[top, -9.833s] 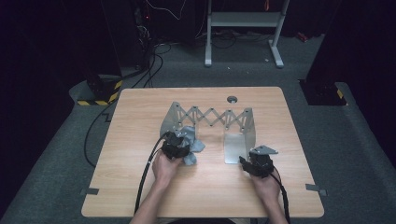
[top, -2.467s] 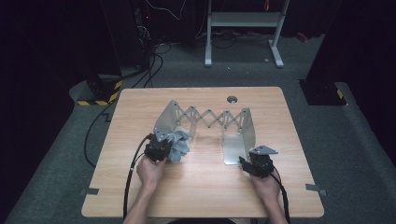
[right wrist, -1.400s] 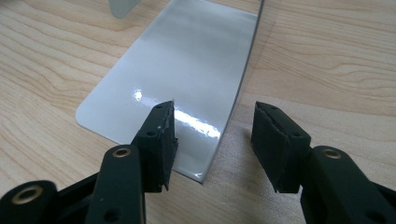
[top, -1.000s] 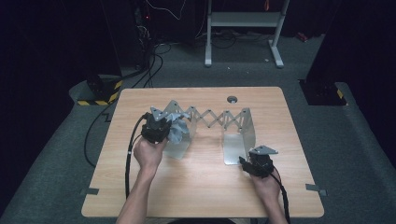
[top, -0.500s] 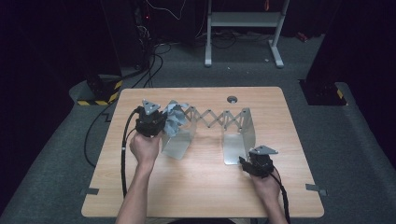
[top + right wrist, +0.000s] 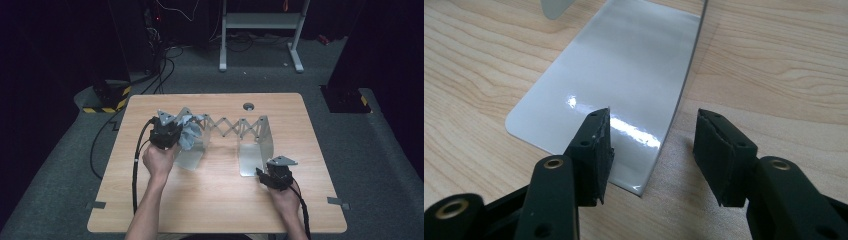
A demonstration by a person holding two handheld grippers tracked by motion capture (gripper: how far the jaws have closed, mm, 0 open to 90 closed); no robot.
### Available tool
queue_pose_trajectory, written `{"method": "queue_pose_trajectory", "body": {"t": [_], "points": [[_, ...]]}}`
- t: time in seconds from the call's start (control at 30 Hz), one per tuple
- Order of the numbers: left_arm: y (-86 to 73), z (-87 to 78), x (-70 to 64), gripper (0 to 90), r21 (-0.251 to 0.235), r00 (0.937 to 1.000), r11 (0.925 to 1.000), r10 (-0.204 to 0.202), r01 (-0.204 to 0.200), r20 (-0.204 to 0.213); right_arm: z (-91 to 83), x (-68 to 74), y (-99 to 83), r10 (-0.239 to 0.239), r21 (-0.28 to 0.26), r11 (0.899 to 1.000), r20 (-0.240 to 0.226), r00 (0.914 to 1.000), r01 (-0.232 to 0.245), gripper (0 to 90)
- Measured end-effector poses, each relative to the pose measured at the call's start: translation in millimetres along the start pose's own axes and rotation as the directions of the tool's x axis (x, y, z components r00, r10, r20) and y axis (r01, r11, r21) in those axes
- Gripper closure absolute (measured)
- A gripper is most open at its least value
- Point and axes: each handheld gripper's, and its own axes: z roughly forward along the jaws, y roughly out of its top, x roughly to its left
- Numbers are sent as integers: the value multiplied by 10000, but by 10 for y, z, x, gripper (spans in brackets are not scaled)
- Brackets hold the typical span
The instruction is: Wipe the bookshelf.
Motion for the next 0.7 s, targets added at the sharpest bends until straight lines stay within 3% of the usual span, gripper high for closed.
{"method": "queue_pose_trajectory", "body": {"t": [0.7], "points": [[-264, 191, -8, 831, 805, 9996, 9964, 282, -275, -75, 0, 0, 0, -2, 2, 10000, 0, 10000, 2, 497]]}}
